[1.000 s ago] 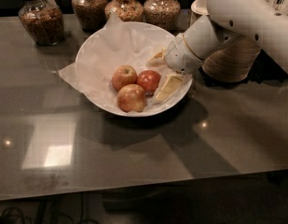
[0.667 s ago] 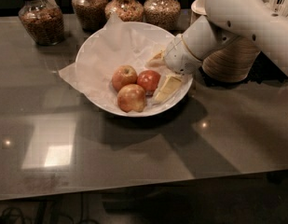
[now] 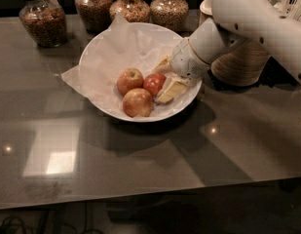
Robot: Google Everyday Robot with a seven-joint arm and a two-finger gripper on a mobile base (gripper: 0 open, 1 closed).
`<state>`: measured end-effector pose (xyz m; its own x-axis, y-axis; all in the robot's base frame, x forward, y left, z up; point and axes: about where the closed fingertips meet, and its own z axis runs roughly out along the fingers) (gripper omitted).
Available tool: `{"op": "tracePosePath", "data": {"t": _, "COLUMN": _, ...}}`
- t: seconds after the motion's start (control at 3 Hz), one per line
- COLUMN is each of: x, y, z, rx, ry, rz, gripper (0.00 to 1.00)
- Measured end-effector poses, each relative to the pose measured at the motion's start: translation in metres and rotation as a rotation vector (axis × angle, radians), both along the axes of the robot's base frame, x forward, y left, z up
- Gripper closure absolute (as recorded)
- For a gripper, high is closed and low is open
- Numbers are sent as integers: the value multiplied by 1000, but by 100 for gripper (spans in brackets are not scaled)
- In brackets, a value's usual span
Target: Pick apple from white bowl
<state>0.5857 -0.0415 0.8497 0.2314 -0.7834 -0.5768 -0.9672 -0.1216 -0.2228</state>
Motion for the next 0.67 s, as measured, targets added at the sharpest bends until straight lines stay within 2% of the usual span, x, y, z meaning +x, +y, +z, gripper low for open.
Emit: {"op": "tracePosePath", "data": {"t": 0.67, "x": 0, "y": 0, "z": 0, "rx": 0, "ry": 0, "rz": 0, "gripper": 99}}
